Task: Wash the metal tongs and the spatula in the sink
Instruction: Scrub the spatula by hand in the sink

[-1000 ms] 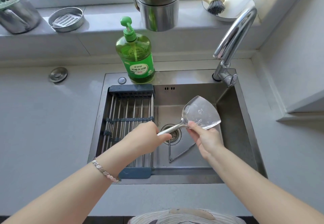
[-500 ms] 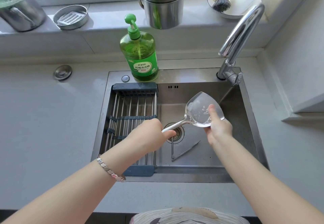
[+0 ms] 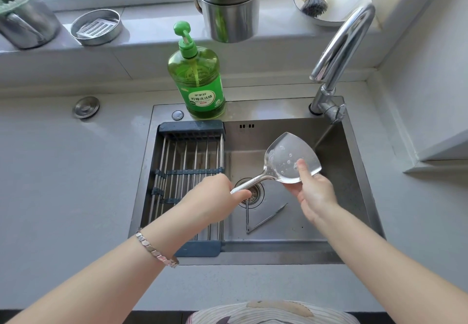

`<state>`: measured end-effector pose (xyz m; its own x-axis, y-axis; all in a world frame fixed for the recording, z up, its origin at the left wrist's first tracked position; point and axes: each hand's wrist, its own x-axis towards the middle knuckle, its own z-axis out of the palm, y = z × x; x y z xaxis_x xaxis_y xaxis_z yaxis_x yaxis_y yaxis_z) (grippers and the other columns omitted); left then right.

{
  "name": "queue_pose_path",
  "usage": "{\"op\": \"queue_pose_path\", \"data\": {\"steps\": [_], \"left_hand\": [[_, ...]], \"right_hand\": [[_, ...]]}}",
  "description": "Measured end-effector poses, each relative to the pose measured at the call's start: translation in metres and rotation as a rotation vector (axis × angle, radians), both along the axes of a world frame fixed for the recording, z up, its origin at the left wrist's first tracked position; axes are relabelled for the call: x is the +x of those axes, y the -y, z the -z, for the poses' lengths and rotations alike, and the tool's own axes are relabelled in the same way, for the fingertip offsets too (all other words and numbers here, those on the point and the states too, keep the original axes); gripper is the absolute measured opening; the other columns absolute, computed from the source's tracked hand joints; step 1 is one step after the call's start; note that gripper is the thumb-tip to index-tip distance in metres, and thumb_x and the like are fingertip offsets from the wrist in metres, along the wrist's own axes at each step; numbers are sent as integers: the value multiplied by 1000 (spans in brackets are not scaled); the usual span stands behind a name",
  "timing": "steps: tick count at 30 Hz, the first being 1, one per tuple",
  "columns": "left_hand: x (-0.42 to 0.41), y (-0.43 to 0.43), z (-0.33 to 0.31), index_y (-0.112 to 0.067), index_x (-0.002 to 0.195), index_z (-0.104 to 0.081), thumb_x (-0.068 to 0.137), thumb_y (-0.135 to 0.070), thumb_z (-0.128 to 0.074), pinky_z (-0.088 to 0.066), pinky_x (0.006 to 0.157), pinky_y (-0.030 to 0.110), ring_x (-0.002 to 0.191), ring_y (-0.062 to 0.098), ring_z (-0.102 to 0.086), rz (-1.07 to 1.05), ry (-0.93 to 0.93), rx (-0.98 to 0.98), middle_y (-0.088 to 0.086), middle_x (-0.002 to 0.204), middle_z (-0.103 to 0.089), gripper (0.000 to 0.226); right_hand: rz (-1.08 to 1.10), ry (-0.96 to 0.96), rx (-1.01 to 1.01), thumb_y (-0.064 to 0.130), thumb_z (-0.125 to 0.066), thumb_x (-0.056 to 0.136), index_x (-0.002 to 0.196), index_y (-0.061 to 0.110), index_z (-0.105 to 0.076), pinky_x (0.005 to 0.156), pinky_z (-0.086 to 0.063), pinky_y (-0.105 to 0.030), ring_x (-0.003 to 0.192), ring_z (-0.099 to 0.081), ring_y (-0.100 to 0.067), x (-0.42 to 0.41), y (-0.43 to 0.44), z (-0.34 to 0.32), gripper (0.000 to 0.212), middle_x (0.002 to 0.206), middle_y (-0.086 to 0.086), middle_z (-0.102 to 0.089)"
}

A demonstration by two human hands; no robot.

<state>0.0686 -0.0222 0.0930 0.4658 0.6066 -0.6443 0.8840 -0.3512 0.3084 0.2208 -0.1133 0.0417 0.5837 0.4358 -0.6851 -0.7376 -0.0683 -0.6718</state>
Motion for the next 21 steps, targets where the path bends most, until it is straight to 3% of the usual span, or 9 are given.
{"op": "queue_pose_path", "data": {"steps": [3,6,9,12,14,16,18,19,21], "left_hand": [[-4,-2,-2,-11,68,-51,91,-53,-49,-24,44,22,44,14,-32,10,-5,-14,-1,54,-39,47],[-7,-6,-4,-10,78,-58,90,-54,-48,-27,45,22,45,14,-36,59,-38,-2,-1,56,-43,46],[-6,-5,-8,-13,80,-59,90,-55,-48,-32,47,22,47,14,-41,163,-92,20,-1,58,-46,45],[-2,1,-10,-12,78,-61,89,-57,-47,-32,47,23,49,16,-41,227,-81,43,-1,59,-47,48],[-3,-1,-10,-12,75,-59,89,-58,-47,-30,46,23,48,15,-39,205,-68,42,-1,58,-46,49],[-6,-5,-9,-15,68,-54,88,-59,-48,-29,46,23,47,14,-37,175,-66,8,-2,56,-44,49],[-9,-5,-6,-15,67,-53,88,-58,-48,-28,46,23,46,14,-36,161,-76,-28,-2,55,-43,48],[-9,-3,-4,-15,68,-54,88,-58,-48,-28,45,23,46,13,-36,156,-83,-38,-2,56,-43,48],[-7,1,-1,-15,71,-55,88,-58,-49,-28,45,23,47,14,-37,151,-86,-41,-2,57,-45,47]], "right_hand": [[-98,96,-28,12,-59,89,86,5,-62,53,-56,-16,52,-66,-4,24,2,0,8,67,0,-69],[-415,194,-149,15,-63,87,88,3,-66,46,-51,-14,47,-64,-3,44,-2,-4,13,69,-4,-68],[-784,406,-434,37,-67,83,82,3,-68,48,-48,-17,54,-63,-13,55,-11,-12,34,74,-7,-65],[-907,713,-683,62,-52,83,63,10,-54,60,-40,-29,64,-54,-23,60,-24,-17,55,64,-7,-55],[-910,795,-643,60,-47,87,52,14,-38,54,-32,-29,57,-46,-22,58,-26,-15,58,55,-4,-44],[-897,788,-511,50,-54,88,54,10,-45,53,-32,-28,56,-47,-19,54,-19,-13,53,55,-3,-47],[-906,838,-399,37,-64,85,82,3,-65,64,-43,-28,77,-61,-23,49,-9,-8,34,78,-7,-64],[-956,930,-418,34,-65,85,105,4,-64,79,-45,-29,98,-61,-26,46,-4,-5,36,102,-10,-66],[-1152,1278,-517,41,-54,89,138,4,-41,109,-25,-30,135,-37,-26,32,4,1,62,144,-12,-41]]}}
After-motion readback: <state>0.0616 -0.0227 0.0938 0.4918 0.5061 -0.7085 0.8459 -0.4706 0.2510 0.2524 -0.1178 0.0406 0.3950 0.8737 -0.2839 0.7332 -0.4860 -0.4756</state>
